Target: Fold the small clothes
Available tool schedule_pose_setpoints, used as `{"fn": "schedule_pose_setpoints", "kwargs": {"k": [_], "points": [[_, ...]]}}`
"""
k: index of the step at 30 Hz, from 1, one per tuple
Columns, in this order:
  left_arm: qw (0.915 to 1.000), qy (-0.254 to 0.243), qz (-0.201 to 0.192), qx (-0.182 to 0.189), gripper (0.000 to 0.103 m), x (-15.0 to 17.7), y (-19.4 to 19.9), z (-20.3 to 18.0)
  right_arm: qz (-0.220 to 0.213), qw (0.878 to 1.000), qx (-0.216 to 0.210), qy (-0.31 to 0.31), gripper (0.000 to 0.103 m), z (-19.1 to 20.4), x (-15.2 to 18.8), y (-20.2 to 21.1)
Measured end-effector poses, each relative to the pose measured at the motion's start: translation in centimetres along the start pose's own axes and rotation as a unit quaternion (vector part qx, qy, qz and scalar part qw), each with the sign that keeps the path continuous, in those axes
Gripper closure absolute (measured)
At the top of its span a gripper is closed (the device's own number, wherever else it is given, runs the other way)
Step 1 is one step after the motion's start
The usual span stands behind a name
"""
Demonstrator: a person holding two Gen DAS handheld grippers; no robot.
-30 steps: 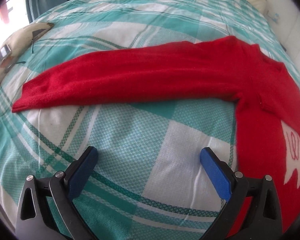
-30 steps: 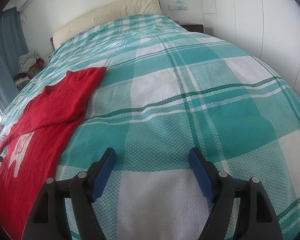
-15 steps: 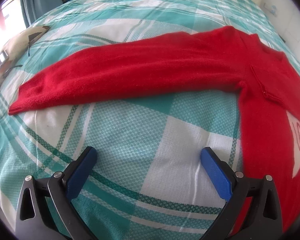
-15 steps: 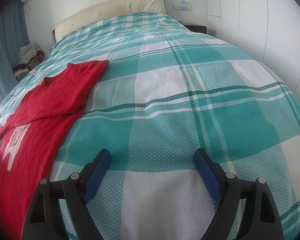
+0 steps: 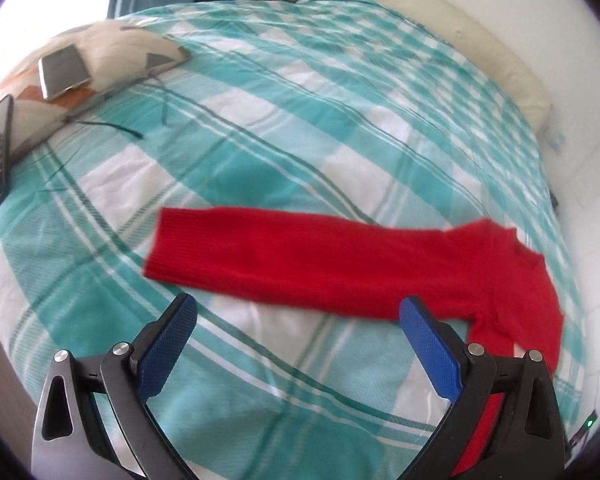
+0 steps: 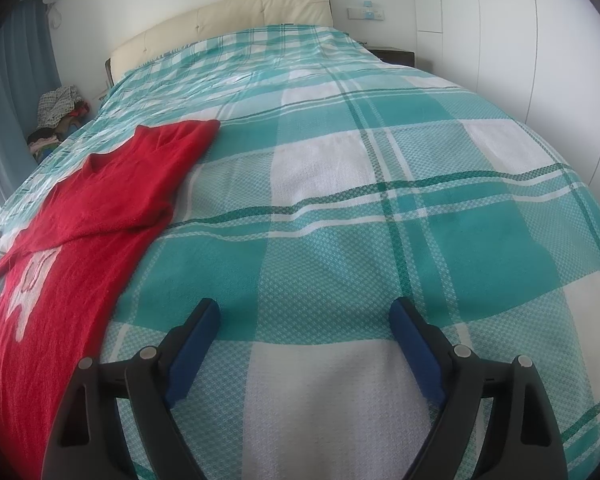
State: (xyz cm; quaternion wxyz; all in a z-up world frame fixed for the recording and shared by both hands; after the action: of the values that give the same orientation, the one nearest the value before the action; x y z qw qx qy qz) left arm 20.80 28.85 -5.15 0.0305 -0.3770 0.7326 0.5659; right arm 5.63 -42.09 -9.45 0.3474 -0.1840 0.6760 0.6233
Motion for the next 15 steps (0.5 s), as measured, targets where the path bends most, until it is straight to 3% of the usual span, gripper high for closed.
{"fn": "schedule_pose_setpoints", "kwargs": {"k": [5,10,12,15], "points": [[0.9971,0.03,0.044,-0.055,0.002,-3.9,-2.0,5.3,0.003,1.0,0.005,0.006,0.016,0.2,0.0,-0.1],[0.9916,0.076,0.099,-0.035,0.005,-3.3,-5.4,7.8,0.004,1.0,0.006,0.007,0.015,0.4,0.0,-0.1],[0.9919,0.073,0.097,-0.038,0.008,-3.1,-6.1,7.6,0.004,1.0,0.005,0.007,0.015,0.4,0.0,-0.1],[0.9934,0.06,0.089,-0.041,0.031,-3.3,-6.6,6.7,0.004,1.0,0.006,0.007,0.015,0.4,0.0,-0.1]]}}
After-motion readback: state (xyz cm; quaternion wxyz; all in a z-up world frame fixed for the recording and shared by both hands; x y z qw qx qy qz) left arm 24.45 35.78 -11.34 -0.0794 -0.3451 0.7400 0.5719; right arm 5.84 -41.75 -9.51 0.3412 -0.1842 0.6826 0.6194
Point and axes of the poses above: each gripper's, at about its wrist camera, not at the fingertips, and y roughly against the way its jaws point, z to its left, x to its underside, the point moved 3 cm from there along -y, roughly the way its jaws point, and after that the axes turned 6 degrees about y, right-handed, at the moved point
